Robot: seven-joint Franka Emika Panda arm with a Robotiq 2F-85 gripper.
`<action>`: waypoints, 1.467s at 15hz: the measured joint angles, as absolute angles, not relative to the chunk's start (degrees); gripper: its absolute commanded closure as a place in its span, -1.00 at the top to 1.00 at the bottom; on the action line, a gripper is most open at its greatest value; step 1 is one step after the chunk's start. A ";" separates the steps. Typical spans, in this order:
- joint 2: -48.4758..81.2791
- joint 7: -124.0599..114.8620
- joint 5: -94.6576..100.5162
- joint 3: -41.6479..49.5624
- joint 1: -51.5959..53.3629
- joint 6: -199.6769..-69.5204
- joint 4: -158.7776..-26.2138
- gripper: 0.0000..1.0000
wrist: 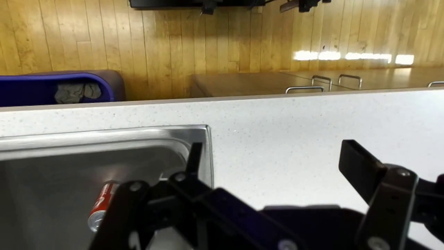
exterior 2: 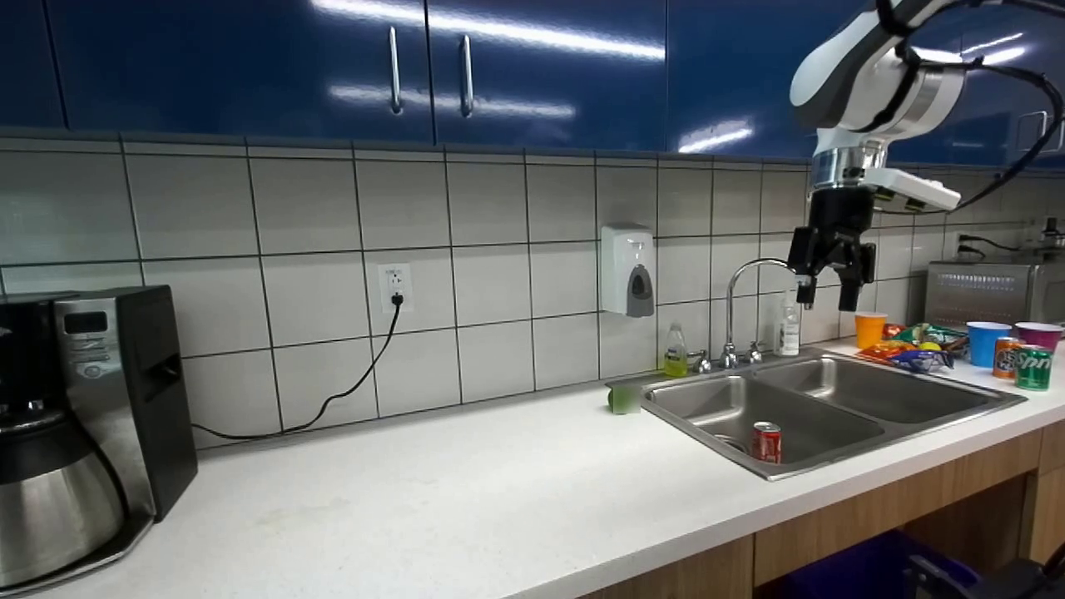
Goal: Take the can out of the sink
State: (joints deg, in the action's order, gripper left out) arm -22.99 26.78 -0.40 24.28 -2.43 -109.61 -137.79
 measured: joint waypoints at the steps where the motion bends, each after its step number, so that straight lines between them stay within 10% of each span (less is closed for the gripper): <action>1: -20.70 26.84 -1.25 24.59 -2.74 -111.52 -137.22 1.00; 22: 30.44 33.31 -16.43 13.53 -20.95 -131.29 -106.76 1.00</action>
